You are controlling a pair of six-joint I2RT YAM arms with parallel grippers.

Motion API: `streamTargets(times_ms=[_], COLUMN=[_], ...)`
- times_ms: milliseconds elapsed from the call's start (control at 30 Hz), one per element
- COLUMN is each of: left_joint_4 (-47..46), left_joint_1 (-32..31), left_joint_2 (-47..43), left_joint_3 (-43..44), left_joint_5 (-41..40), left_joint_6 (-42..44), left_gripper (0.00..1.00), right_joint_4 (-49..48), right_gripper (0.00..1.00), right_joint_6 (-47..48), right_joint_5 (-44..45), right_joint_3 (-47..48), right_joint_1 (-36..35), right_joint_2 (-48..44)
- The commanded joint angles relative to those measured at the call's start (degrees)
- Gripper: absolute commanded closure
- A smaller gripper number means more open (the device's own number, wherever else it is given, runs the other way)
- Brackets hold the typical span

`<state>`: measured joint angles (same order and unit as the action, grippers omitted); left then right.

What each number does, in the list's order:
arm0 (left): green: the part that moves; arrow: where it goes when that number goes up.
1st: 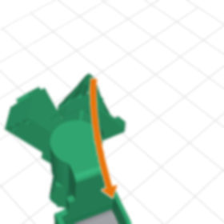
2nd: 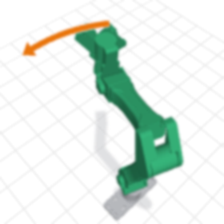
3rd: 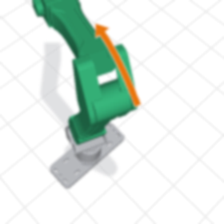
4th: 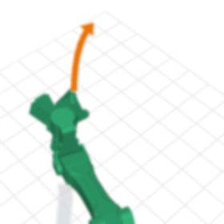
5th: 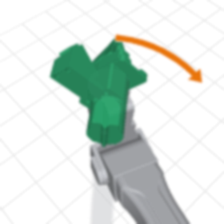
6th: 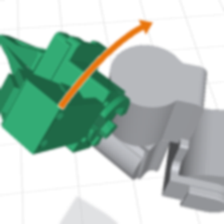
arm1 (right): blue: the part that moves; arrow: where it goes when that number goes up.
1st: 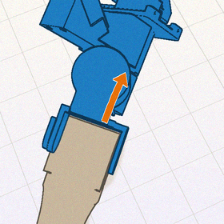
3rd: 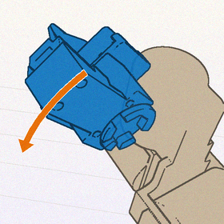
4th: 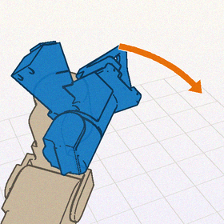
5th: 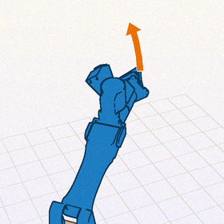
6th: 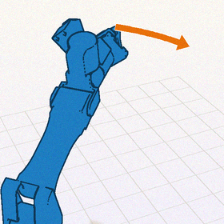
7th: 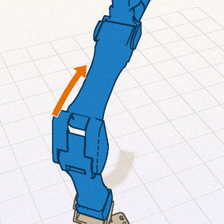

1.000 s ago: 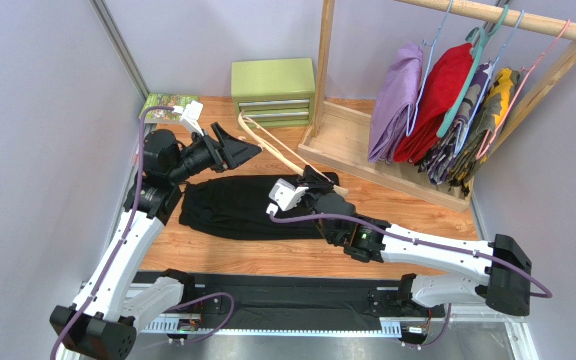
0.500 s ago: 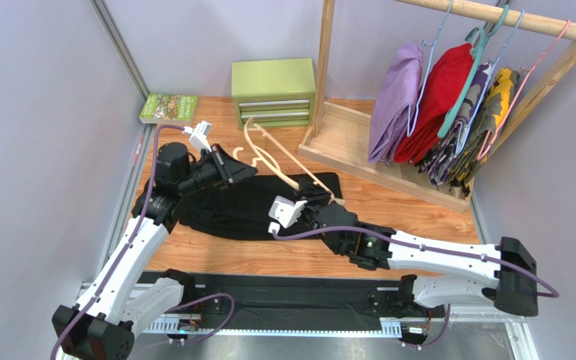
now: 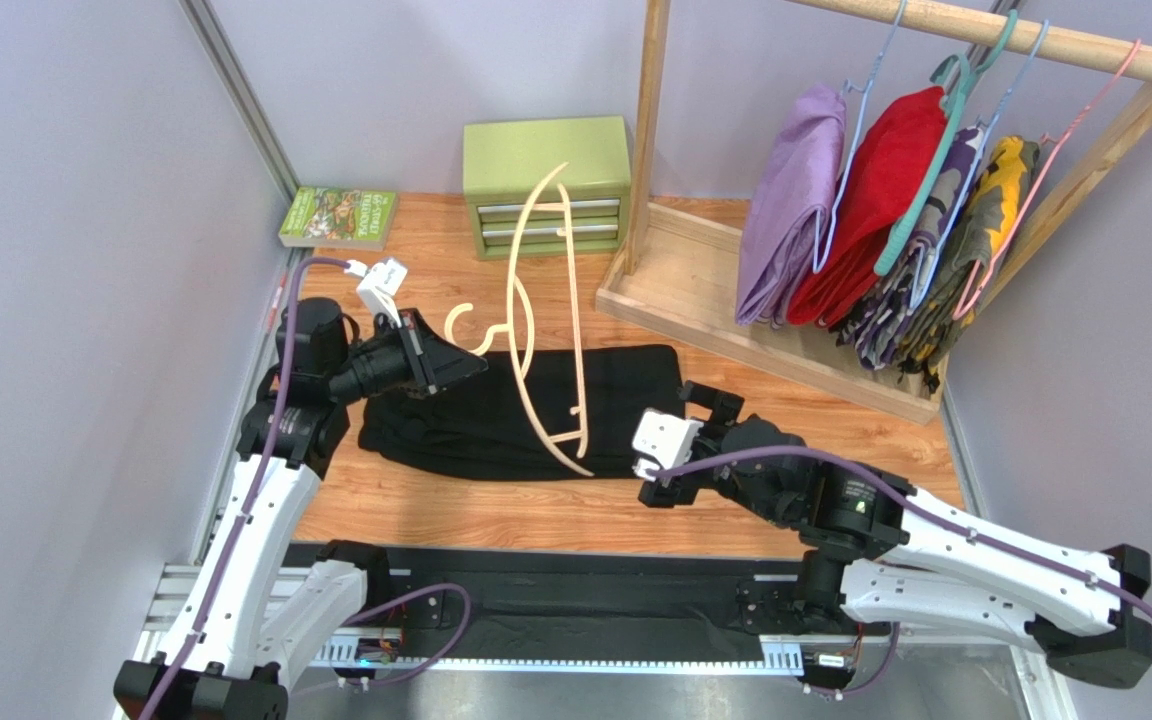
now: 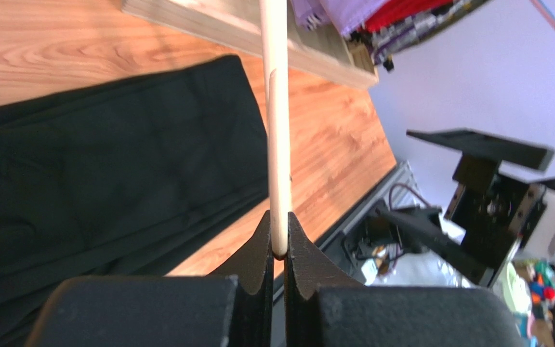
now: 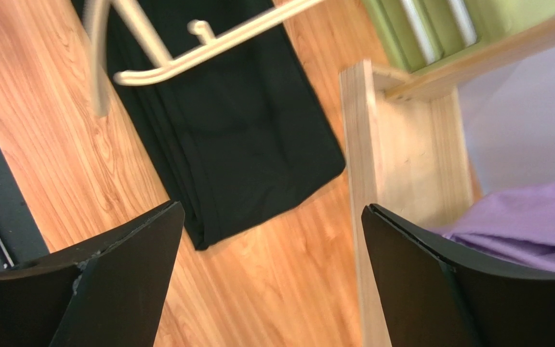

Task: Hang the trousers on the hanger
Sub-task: Pass the hanger from the right arm to the left

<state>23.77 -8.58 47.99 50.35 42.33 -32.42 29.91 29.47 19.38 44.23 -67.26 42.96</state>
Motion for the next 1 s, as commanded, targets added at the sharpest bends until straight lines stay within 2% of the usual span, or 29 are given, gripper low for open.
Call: streamTargets(times_ms=[0, 33, 67, 100, 133, 233, 333, 567, 733, 800, 967], left_joint_4=[5.38, 6.54, 6.90, 8.30, 9.18, 10.60, 10.25, 13.57, 15.86, 19.02, 22.72], left_joint_1=[0.23, 0.40, 0.49, 0.67, 0.76, 2.24, 4.70, 8.14, 11.21, 11.39, 11.39], left_joint_2=[2.10, 2.63, 3.60, 4.21, 5.44, 7.81, 11.49, 20.82, 27.50, 31.35, 36.21], left_joint_3=[2.11, 2.56, 2.91, 4.13, 4.75, 5.02, 4.67, 6.16, 8.01, 10.03, 11.09], left_joint_5=[6.10, 6.19, 7.58, 7.86, 7.77, 8.82, 10.49, 10.59, 8.66, 7.08, 0.49], left_joint_6=[7.19, 9.55, 10.18, 10.97, 11.85, 10.81, 7.21, 9.39, 13.79, 18.44, 25.64], left_gripper=[1.00, 1.00, 1.00, 1.00, 1.00, 1.00, 1.00, 1.00, 1.00, 1.00, 1.00], right_joint_4=[8.47, 9.80, 11.21, 14.79, 16.30, 20.09, 20.10, 15.00, 15.00, 14.21, 11.75], right_gripper=[0.00, 0.00, 0.00, 0.00, 0.00, 0.02, 0.07, 0.10, 0.10, 0.11, 0.16], right_joint_6=[-11.78, -13.29, -14.78, -16.28, -17.25, -22.17, -26.13, -30.78, -31.94, -32.11, -34.04], right_joint_5=[-18.32, -23.63, -28.12, -35.91, -38.60, -41.51, -44.68, -41.09, -39.59, -39.59, -43.27], right_joint_3=[5.84, 7.26, 8.67, 12.25, 13.76, 18.69, 19.67, 18.88, 19.49, 19.14, 19.58], right_joint_1=[13.43, 18.43, 27.45, 31.10, 36.19, 41.05, 43.96, 45.64, 47.49, 47.67, 47.67], right_joint_2=[3.78, 7.54, 10.36, 13.09, 18.94, 29.76, 35.16, 46.93, 52.66, 54.85, 59.78])
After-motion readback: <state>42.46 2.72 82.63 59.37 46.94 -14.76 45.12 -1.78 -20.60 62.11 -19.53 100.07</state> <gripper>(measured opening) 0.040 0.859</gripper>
